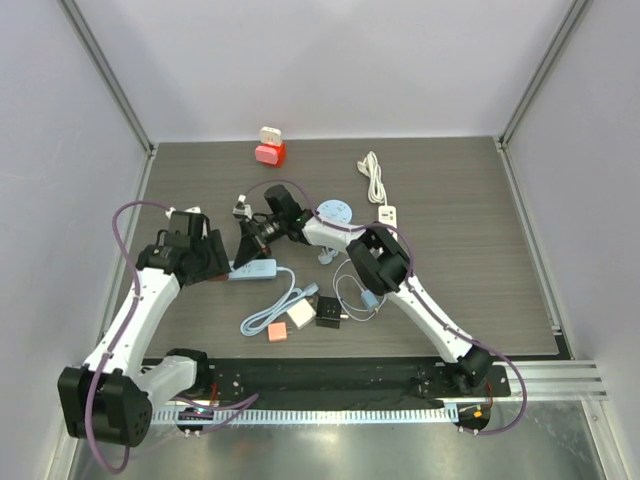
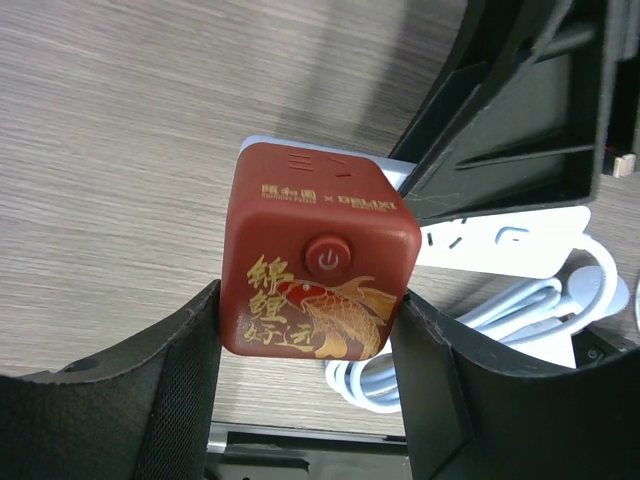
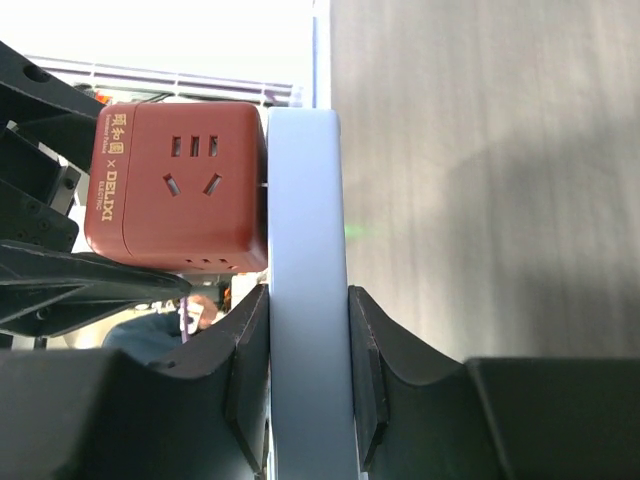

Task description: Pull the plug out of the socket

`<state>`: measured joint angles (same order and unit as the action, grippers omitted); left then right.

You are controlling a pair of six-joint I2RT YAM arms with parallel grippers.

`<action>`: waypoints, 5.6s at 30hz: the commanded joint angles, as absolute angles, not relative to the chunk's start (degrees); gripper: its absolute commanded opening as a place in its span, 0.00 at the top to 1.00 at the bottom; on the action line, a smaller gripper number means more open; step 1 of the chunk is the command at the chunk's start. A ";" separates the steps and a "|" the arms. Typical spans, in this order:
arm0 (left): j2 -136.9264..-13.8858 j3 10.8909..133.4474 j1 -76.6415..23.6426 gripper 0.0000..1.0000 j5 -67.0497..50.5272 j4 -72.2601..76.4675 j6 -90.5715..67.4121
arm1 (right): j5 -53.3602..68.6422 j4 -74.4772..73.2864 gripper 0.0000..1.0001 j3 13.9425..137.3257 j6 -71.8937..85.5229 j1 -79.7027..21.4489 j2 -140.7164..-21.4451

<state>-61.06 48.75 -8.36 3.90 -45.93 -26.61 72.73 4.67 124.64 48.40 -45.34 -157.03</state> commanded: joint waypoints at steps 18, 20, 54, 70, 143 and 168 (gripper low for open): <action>-50.37 53.96 -13.89 1.00 2.81 -41.48 -23.46 | 64.26 -5.63 0.99 126.56 44.30 -45.79 -162.42; -49.84 54.93 -13.89 1.00 2.99 -42.01 -24.17 | 63.11 -5.45 0.99 127.70 44.73 -45.88 -162.16; -51.06 38.24 -26.27 1.00 -20.21 -18.91 -46.67 | 40.70 -4.20 0.24 128.94 49.05 -39.82 -143.71; -72.41 37.26 -32.17 1.00 -18.10 1.65 -52.90 | 27.16 -16.35 0.21 87.65 29.71 -25.40 -102.07; -69.69 32.15 -16.18 0.37 4.82 -27.50 -62.93 | 9.58 -12.31 0.17 63.37 34.37 -37.00 -89.29; -67.89 46.06 2.03 0.27 16.87 -37.79 -57.83 | 14.25 -8.96 0.12 53.96 30.77 -37.97 -82.44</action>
<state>-75.29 45.01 2.68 12.38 -36.34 -59.20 16.10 -9.61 53.65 33.32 -37.78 -85.86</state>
